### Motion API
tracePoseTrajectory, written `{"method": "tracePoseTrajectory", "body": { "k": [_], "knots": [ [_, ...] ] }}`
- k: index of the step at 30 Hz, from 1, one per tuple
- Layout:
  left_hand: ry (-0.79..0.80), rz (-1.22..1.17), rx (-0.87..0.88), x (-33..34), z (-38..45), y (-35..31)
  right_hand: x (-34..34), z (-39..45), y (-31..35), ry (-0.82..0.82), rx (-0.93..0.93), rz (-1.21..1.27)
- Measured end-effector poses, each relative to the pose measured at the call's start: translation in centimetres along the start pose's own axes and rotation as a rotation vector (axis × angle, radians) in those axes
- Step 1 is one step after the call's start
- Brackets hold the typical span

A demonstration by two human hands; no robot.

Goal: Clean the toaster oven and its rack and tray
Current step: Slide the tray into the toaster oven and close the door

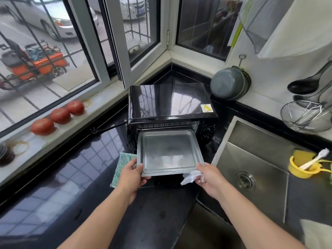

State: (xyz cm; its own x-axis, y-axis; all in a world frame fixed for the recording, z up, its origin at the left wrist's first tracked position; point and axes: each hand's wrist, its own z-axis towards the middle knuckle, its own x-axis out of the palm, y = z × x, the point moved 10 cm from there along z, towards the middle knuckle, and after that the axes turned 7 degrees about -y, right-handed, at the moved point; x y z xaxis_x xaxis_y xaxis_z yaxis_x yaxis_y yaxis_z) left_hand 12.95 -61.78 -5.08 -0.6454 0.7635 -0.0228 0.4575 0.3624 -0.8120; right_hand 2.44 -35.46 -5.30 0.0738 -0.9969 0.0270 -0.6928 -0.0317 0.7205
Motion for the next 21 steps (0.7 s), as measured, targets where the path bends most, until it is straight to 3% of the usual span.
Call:
{"method": "tracePoseTrajectory", "body": {
  "k": [21],
  "knots": [
    [-0.040,-0.002,-0.046,0.2,0.4,-0.4,0.5,-0.5,1.3,-0.028,-0.040,-0.051]
  ]
}}
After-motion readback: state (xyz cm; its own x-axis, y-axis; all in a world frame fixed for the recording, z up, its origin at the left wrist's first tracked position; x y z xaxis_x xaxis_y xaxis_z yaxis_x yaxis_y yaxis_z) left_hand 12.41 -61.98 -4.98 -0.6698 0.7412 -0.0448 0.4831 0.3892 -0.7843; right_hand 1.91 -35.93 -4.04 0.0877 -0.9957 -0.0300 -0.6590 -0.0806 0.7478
